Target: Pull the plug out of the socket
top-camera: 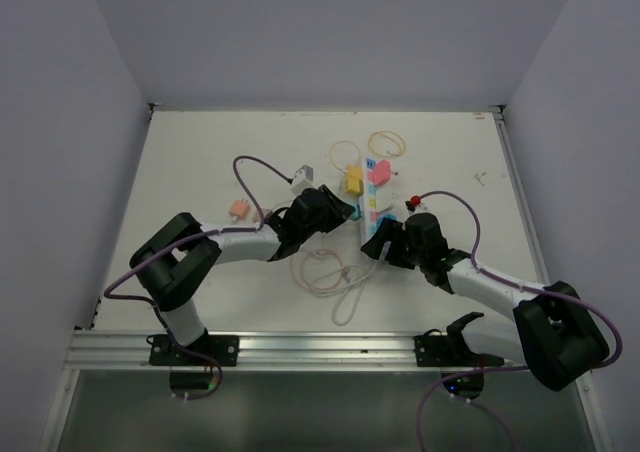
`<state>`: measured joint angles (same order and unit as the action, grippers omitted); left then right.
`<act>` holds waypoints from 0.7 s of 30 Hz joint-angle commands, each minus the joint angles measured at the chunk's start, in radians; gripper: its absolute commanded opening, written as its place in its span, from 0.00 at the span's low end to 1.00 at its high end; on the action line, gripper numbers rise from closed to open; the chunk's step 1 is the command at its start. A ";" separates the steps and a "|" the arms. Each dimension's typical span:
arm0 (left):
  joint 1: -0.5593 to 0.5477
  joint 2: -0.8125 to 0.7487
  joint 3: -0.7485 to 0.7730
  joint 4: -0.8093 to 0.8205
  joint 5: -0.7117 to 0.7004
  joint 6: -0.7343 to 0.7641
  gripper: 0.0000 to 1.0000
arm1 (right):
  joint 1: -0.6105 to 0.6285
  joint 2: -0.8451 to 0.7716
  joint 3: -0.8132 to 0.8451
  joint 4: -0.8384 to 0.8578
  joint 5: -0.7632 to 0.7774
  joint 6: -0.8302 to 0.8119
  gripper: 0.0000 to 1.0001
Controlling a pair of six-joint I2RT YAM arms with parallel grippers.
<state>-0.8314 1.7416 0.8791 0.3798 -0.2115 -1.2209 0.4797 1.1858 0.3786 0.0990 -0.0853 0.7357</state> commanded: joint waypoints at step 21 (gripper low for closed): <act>0.339 -0.405 -0.124 -0.176 0.034 0.136 0.00 | -0.026 0.028 -0.032 -0.073 0.064 0.025 0.00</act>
<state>-0.5526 1.4021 0.7712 0.2737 -0.1864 -1.1645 0.4694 1.1904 0.3790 0.1055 -0.0814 0.7494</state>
